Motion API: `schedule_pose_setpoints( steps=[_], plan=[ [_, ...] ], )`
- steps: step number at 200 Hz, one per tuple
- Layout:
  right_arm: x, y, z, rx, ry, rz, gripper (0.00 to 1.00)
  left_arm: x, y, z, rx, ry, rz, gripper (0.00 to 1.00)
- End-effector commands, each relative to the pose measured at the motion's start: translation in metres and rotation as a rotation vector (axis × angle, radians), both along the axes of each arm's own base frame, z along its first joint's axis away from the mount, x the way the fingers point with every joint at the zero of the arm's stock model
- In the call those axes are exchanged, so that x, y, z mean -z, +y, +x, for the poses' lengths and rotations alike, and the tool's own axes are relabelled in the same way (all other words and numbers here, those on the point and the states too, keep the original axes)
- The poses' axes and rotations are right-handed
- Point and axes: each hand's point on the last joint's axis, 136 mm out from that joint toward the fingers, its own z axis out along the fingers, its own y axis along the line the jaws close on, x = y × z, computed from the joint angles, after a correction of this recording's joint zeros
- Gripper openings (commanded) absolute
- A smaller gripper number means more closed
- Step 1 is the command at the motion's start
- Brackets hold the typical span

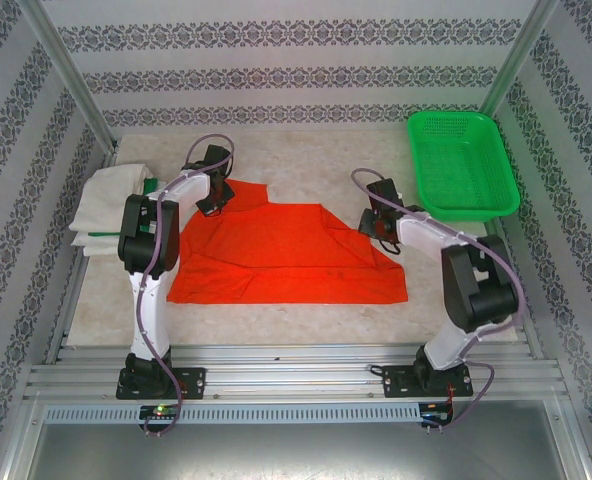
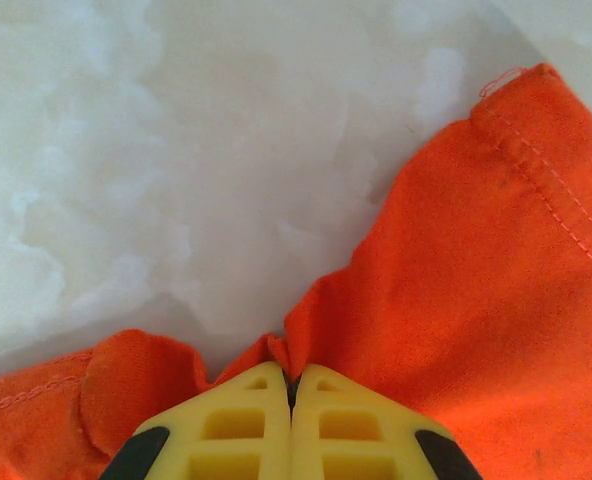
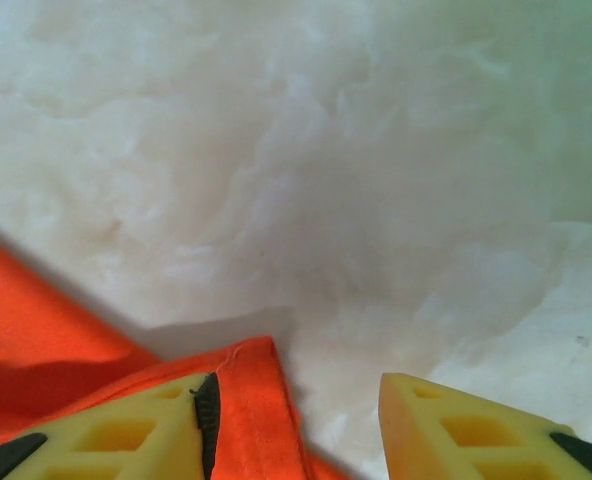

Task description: Fold and stack the t-shirts

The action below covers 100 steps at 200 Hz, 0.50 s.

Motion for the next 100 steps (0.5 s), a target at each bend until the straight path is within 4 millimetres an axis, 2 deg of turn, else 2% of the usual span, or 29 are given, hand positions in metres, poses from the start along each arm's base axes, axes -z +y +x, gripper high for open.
schedule_pose_setpoints(
  steps=[1, 61, 100],
  plan=[
    [0.009, 0.008, 0.001, 0.024, 0.065, 0.060, 0.43, 0.021, 0.005, -0.027, -0.004, 0.111, -0.009, 0.00],
    [0.026, 0.015, 0.014, 0.016, 0.101, 0.072, 0.37, 0.026, 0.004, -0.028, 0.000, 0.118, -0.011, 0.00],
    [0.027, 0.020, 0.020, 0.003, 0.115, 0.089, 0.34, 0.027, 0.004, -0.029, 0.001, 0.120, -0.010, 0.00]
  ],
)
